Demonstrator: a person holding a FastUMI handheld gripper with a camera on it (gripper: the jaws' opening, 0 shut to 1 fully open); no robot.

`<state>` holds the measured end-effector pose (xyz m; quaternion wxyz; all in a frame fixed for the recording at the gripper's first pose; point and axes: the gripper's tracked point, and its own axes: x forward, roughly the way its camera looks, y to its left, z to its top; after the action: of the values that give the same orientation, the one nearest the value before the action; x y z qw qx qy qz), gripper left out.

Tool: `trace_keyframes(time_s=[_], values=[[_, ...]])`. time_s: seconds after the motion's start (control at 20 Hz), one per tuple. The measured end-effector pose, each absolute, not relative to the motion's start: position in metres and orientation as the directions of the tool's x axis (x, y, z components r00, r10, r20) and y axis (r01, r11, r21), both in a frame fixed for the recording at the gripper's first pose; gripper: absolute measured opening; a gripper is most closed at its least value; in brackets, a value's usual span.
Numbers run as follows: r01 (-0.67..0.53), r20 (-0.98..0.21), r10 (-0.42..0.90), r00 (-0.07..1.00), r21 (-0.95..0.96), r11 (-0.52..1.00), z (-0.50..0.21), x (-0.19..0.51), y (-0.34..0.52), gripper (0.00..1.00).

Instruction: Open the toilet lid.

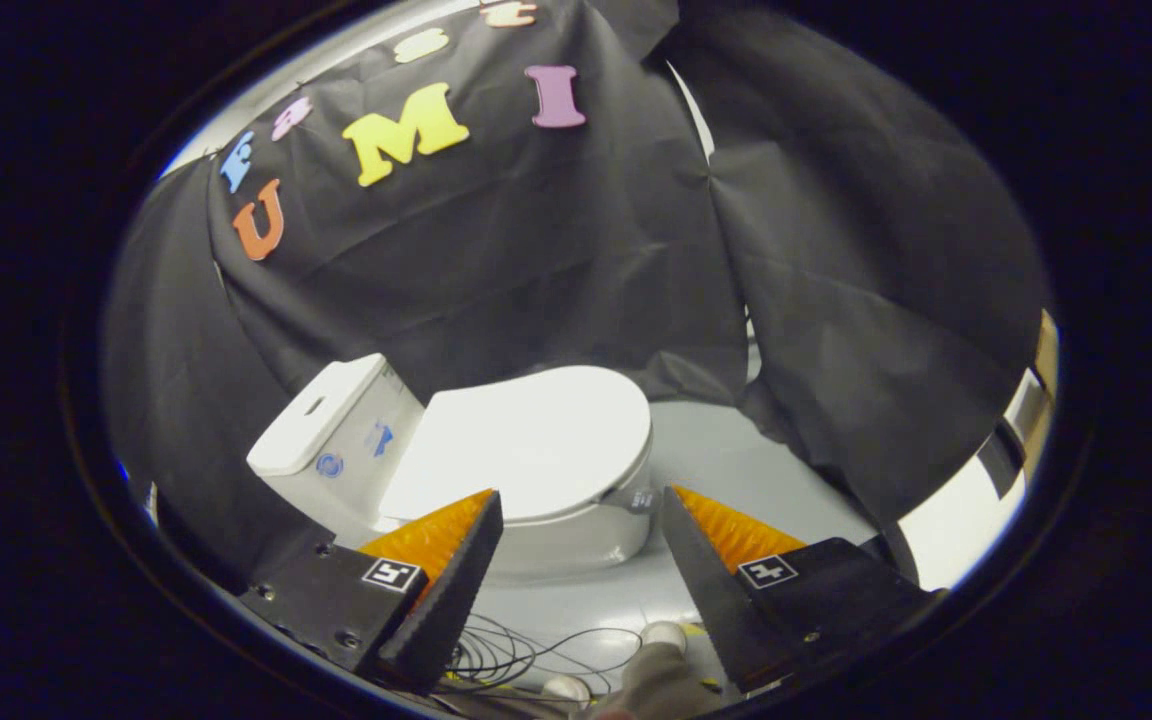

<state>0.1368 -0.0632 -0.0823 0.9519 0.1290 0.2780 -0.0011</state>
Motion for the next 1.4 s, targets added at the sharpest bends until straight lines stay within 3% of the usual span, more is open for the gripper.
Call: trace_keyframes(time_s=[0.8, 1.4], values=[[0.2, -0.739, 0.181, 0.649, 0.396, 0.896, -0.178, 0.218, -0.09, 0.97], [0.286, -0.804, 0.134, 0.58, 0.355, 0.89, -0.238, 0.253, -0.118, 0.92]])
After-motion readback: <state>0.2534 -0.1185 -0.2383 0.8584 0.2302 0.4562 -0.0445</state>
